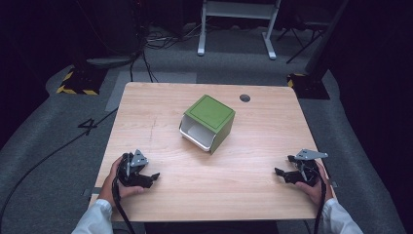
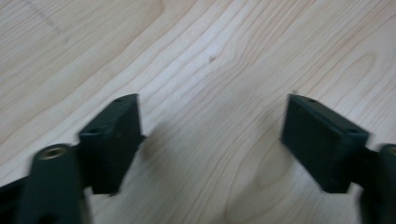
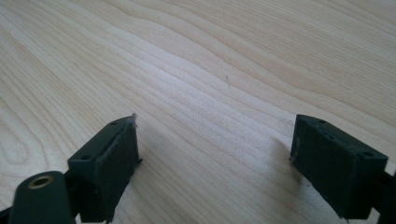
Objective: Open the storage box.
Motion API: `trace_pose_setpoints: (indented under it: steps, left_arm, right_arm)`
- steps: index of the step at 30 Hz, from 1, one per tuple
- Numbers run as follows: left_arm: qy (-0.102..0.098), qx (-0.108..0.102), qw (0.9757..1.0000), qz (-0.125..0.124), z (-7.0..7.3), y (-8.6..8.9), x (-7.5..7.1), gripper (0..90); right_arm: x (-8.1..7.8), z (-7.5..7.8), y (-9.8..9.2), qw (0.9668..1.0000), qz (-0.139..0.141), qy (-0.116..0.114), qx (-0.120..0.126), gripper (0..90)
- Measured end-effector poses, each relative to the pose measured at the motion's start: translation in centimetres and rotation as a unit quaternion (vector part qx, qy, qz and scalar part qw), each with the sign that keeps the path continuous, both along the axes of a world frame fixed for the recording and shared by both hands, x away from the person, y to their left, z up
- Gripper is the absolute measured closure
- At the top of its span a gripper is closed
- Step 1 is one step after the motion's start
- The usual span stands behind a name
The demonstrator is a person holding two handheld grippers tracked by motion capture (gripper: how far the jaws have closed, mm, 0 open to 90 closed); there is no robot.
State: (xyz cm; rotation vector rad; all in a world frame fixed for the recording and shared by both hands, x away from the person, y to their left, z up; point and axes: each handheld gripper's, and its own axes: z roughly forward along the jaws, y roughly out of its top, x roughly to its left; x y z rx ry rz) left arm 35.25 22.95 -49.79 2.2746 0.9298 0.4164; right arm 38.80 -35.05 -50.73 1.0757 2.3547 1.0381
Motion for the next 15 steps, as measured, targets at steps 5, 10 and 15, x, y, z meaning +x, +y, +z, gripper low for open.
trace_pose_setpoints:
  steps: [5,10,15]
  left_arm:
    - [-0.008,-0.027,0.9992,-0.029,1.3,-2.2,1.0,19.1]
    - [-0.020,-0.036,0.9975,-0.057,2.6,-4.4,1.7,20.0]
    - [-0.031,-0.044,0.9951,-0.083,3.7,-6.4,2.1,20.9]
  right_arm:
    - [0.0,0.0,0.0,1.0000,0.000,0.000,0.001,15.3]
    - [0.0,0.0,0.0,1.0000,0.000,0.000,0.000,15.3]
    - [0.0,0.0,0.0,1.0000,0.000,0.000,0.000,15.3]
